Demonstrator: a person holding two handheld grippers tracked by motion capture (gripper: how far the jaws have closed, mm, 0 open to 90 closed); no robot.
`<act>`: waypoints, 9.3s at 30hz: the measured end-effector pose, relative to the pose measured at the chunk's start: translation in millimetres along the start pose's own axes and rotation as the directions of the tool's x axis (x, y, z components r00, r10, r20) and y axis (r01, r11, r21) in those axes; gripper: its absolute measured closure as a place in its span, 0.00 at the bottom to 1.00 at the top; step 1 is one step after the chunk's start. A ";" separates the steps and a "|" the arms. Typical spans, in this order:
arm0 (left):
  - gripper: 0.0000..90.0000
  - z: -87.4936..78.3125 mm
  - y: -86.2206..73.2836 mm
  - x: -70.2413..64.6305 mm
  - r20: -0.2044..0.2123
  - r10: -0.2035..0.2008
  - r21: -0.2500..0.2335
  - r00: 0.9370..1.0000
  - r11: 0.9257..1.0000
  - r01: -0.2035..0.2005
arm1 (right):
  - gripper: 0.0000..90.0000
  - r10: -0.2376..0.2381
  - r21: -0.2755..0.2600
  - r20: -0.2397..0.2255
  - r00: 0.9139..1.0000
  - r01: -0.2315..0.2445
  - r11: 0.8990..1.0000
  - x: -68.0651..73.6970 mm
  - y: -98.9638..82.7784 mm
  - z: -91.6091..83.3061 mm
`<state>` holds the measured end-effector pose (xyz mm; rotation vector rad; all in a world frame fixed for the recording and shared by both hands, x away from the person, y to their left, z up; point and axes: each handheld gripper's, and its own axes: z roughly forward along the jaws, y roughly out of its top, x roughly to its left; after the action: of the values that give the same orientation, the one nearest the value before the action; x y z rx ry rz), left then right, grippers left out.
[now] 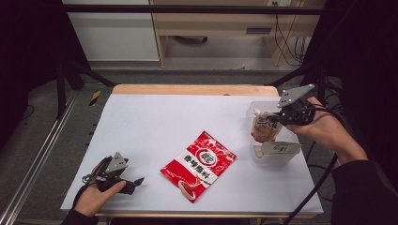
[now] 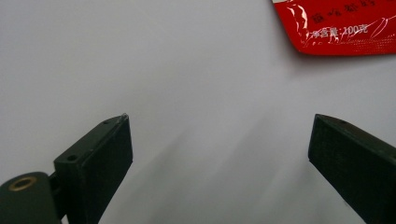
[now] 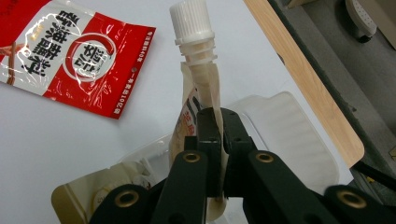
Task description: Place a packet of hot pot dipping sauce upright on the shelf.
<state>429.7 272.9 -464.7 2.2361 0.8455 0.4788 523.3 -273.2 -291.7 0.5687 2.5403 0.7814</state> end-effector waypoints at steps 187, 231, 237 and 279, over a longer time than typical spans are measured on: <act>0.11 21.9 23.3 -31.6 0.000 0.103 -0.007 0.995 0.995 -0.103 | 0.24 0.599 -0.134 0.037 0.800 -0.590 0.796 156.0 -22.7 163.3; 0.12 17.5 21.3 -27.6 -0.006 0.091 -0.005 0.996 0.996 -0.091 | 1.00 0.310 -0.127 0.175 0.935 -0.290 0.948 141.3 33.3 151.5; 0.12 15.0 21.5 -25.4 -0.010 0.084 -0.014 0.996 0.996 -0.084 | 1.00 0.259 -0.140 0.187 0.948 -0.235 0.962 135.9 62.3 150.5; 0.14 -25.4 62.6 13.2 -0.078 0.124 -0.065 0.989 0.990 -0.129 | 1.00 0.027 -0.295 -0.059 0.998 -0.044 0.954 199.1 129.4 119.7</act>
<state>452.6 259.5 -401.2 2.2274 0.7154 0.6440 451.3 -25.9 -357.9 0.4991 2.4013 1.1801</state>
